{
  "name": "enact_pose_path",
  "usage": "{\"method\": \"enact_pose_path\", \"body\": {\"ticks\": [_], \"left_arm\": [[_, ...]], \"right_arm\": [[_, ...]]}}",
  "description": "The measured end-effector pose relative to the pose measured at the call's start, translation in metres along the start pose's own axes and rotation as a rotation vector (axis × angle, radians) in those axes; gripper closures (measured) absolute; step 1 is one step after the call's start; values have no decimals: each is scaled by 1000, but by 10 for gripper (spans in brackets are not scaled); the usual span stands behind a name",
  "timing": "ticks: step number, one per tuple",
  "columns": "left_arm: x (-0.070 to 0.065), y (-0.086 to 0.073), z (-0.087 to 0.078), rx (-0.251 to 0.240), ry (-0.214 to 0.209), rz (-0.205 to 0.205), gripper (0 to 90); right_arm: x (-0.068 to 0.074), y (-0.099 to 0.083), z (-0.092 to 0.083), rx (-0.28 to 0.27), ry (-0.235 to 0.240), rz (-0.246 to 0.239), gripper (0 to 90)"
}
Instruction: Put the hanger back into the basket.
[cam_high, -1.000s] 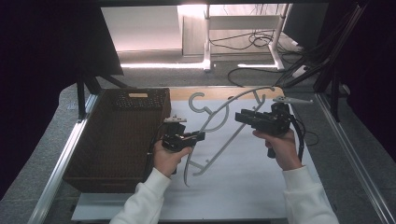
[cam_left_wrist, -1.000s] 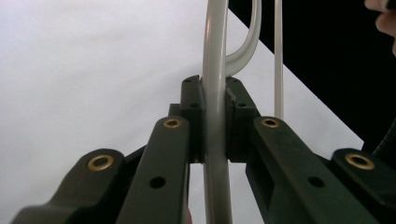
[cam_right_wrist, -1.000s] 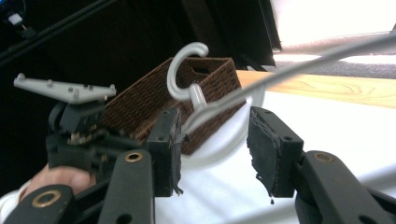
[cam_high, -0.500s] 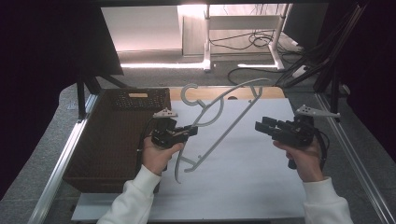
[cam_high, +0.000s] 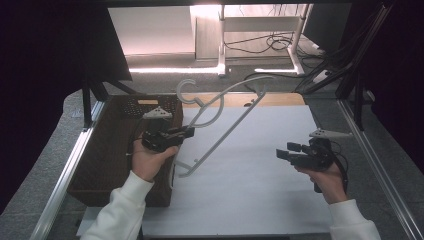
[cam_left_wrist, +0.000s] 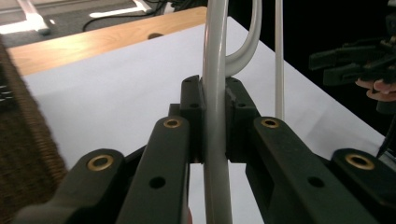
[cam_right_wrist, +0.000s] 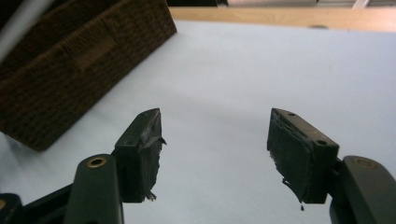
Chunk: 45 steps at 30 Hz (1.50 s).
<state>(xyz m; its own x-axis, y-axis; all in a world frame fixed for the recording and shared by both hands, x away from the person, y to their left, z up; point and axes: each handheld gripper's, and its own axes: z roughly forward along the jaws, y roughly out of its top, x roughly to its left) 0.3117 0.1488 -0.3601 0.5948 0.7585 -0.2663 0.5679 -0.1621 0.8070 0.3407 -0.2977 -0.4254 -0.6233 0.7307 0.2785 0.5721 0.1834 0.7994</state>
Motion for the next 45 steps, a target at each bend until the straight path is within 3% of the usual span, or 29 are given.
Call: {"method": "enact_pose_path", "body": {"ticks": [8, 16, 26, 31, 45], "left_arm": [[22, -2, -26, 7, 56, 4, 817], [46, -6, -56, 12, 142, 6, 817], [73, -14, -87, -19, 194, -6, 817], [84, -19, -93, -7, 246, -9, 817], [110, -34, -106, 23, 318, 21, 818]], "right_arm": [[-6, -4, 4, 2, -26, 28, 334], [-10, -6, 7, 18, -47, 28, 327], [-9, -7, 11, 38, -60, 16, 315], [-9, -7, 12, 49, -70, 10, 308], [-10, -7, 12, 56, -79, 4, 303]]}}
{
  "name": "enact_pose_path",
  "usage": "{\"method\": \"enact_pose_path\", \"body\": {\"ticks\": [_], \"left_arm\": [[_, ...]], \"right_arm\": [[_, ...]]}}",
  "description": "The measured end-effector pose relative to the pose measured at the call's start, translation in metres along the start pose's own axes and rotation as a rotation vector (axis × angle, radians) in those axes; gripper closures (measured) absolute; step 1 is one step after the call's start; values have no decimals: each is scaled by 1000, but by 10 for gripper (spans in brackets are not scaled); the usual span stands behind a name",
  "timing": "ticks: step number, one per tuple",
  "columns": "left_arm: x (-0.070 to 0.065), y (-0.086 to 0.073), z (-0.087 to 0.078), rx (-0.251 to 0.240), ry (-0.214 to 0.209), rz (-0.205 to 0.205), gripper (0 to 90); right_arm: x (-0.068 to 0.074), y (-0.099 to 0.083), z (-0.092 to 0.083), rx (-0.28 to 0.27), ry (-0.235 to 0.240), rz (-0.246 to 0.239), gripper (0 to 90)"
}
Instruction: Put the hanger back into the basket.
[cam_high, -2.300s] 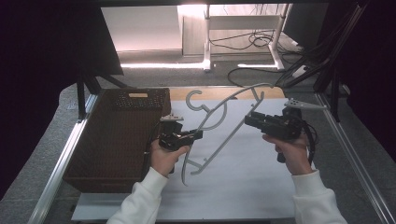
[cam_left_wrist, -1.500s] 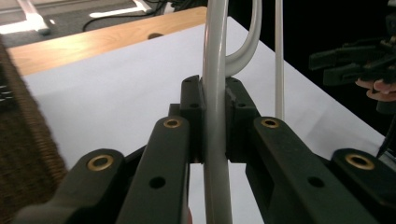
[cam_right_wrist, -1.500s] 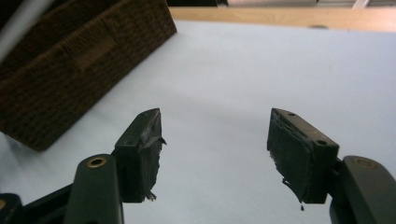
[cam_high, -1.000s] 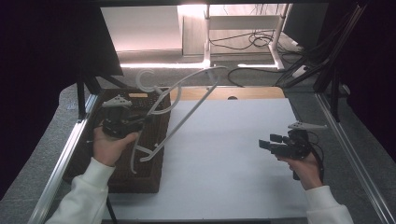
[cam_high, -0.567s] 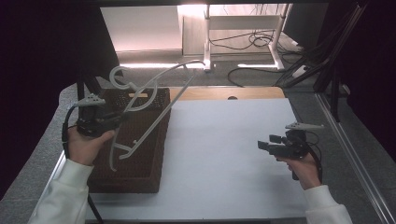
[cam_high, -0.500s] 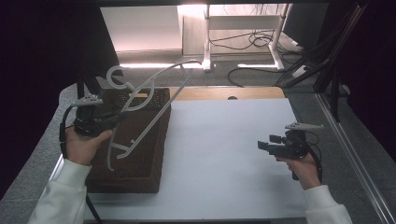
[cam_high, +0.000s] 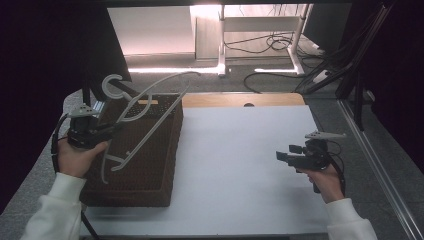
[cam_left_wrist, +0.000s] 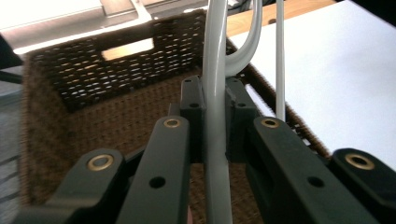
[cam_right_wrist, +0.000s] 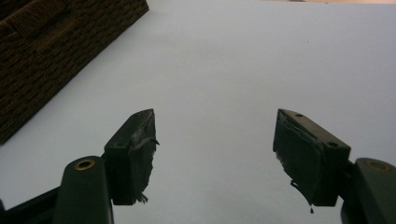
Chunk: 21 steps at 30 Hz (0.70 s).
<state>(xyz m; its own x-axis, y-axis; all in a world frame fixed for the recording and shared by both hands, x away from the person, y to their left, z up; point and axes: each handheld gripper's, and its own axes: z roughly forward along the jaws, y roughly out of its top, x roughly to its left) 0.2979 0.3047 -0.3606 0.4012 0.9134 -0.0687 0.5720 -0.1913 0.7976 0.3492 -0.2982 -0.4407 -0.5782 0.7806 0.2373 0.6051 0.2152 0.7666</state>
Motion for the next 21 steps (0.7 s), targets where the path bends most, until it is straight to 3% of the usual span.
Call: {"method": "enact_pose_path", "body": {"ticks": [4, 12, 16, 21], "left_arm": [[9, -5, -3, 6, 26, 22, 817], [28, -17, -3, 21, 77, 29, 817], [36, -22, -1, 22, 66, 45, 817], [43, -27, 1, 42, 85, 64, 817]], "right_arm": [[0, 0, 0, 3, 1, -3, 301], [-1, 0, -1, 0, -5, 0, 302], [-1, 0, 1, 11, -6, -1, 297], [-2, -1, 1, 13, -8, 0, 296]]}}
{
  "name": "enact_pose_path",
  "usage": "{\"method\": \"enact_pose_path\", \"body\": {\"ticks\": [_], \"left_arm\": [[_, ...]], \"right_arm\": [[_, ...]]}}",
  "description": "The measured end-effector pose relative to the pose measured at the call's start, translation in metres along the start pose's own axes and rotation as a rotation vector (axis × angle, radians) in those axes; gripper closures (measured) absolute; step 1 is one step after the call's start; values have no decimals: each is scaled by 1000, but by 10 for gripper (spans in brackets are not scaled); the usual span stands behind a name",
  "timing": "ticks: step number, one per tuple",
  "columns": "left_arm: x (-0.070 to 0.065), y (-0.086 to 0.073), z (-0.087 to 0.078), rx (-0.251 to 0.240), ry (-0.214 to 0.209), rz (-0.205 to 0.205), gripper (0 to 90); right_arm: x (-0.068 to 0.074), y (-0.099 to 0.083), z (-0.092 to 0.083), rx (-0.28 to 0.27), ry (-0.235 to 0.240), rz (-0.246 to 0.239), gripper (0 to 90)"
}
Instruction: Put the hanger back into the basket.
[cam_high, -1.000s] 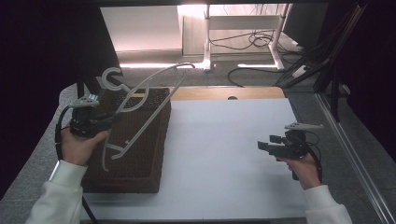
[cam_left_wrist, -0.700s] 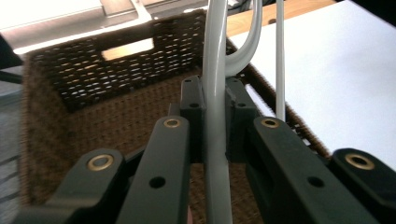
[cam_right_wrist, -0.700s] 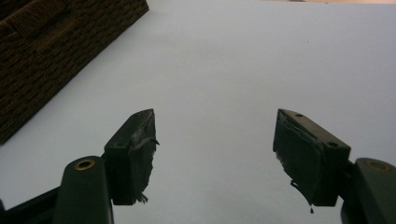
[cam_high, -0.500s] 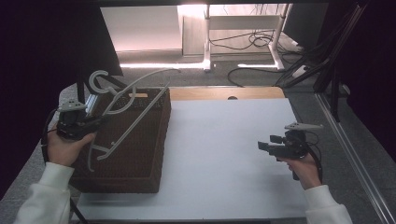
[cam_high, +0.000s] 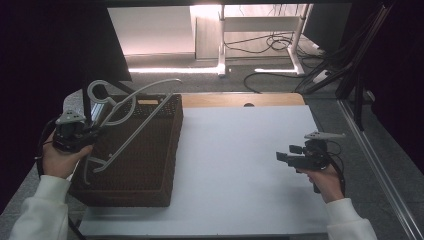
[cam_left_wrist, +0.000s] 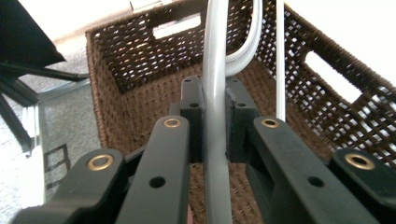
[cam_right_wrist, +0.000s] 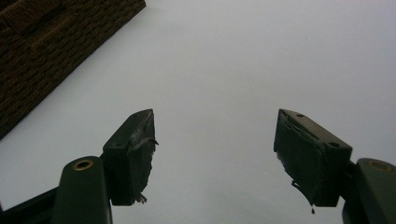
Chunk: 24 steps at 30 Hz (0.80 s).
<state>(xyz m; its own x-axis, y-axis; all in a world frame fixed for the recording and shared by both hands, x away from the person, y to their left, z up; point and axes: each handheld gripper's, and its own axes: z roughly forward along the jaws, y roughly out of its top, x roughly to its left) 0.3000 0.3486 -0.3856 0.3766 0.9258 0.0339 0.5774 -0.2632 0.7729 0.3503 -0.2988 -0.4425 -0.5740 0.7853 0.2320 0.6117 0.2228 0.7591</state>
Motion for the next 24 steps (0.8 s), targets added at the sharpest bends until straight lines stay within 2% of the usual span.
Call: {"method": "enact_pose_path", "body": {"ticks": [9, 18, 24], "left_arm": [[4, -10, 5, 31, 10, 11, 817], [5, -17, 14, 72, 37, 27, 817], [5, -23, 20, 89, 39, 22, 817]], "right_arm": [[-2, -1, 0, -1, -3, 4, 296], [-2, -1, 1, 1, -4, 3, 295], [-3, -1, 1, 4, -7, 6, 293]]}}
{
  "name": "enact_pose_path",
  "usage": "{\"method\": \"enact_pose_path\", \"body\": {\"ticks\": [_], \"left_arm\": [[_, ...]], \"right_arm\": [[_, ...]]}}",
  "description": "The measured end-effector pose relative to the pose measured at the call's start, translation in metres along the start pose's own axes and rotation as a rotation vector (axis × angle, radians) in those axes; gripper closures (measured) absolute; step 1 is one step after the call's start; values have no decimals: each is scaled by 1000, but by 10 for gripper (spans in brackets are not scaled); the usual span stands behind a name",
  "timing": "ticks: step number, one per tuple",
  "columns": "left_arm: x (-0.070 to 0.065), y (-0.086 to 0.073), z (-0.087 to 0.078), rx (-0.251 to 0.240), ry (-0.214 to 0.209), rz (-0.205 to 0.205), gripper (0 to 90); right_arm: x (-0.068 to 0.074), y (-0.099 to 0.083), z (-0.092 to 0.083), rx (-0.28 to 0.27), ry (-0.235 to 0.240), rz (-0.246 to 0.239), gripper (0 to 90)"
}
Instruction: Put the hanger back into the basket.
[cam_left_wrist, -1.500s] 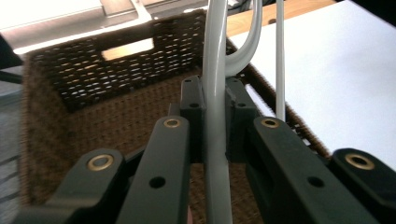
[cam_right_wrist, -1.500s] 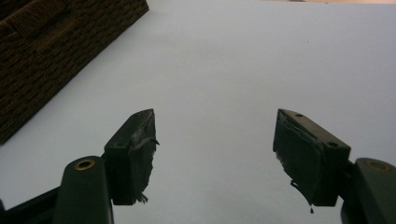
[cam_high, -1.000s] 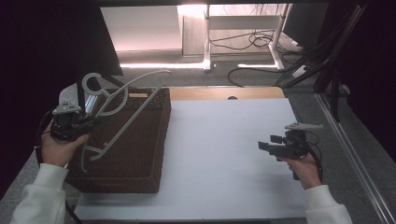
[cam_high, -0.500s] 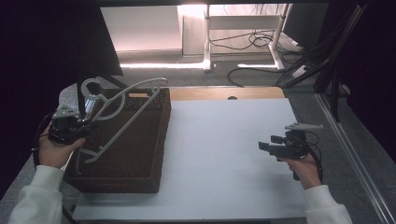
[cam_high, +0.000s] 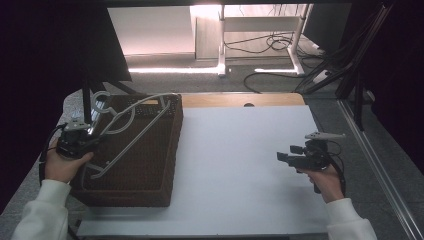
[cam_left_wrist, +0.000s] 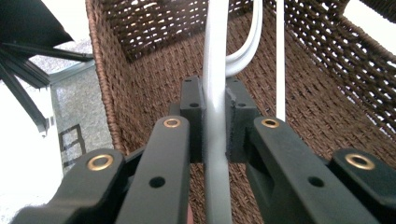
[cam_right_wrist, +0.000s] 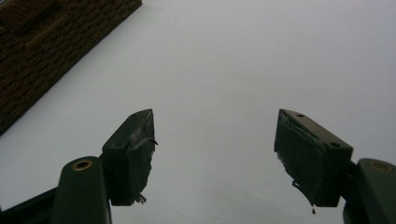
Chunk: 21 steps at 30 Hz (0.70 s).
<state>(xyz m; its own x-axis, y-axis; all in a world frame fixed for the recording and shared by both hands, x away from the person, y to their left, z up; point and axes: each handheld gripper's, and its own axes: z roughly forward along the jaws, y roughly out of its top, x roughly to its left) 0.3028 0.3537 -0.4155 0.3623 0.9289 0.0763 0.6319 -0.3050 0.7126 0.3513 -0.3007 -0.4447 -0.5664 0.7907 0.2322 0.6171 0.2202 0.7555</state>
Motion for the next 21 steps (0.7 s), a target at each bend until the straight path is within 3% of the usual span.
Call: {"method": "enact_pose_path", "body": {"ticks": [3, 5, 9, 11, 14, 21], "left_arm": [[2, -2, 3, 13, -16, -19, 815], [4, -3, 7, 34, -58, -50, 801], [2, -4, 12, 61, -73, -42, 560], [-2, -2, 11, 52, -49, -29, 446], [-6, 2, 8, 37, -66, -9, 317], [-23, 9, 2, 8, -120, -6, 268]], "right_arm": [[0, 0, 0, -1, 0, -1, 293], [0, 0, 0, 0, 0, 0, 293], [0, 0, 1, 6, 1, -2, 292], [0, 0, 1, 6, 1, -1, 292], [0, 0, 1, 7, 1, -2, 292], [-1, -1, 0, 1, 20, 8, 291]]}}
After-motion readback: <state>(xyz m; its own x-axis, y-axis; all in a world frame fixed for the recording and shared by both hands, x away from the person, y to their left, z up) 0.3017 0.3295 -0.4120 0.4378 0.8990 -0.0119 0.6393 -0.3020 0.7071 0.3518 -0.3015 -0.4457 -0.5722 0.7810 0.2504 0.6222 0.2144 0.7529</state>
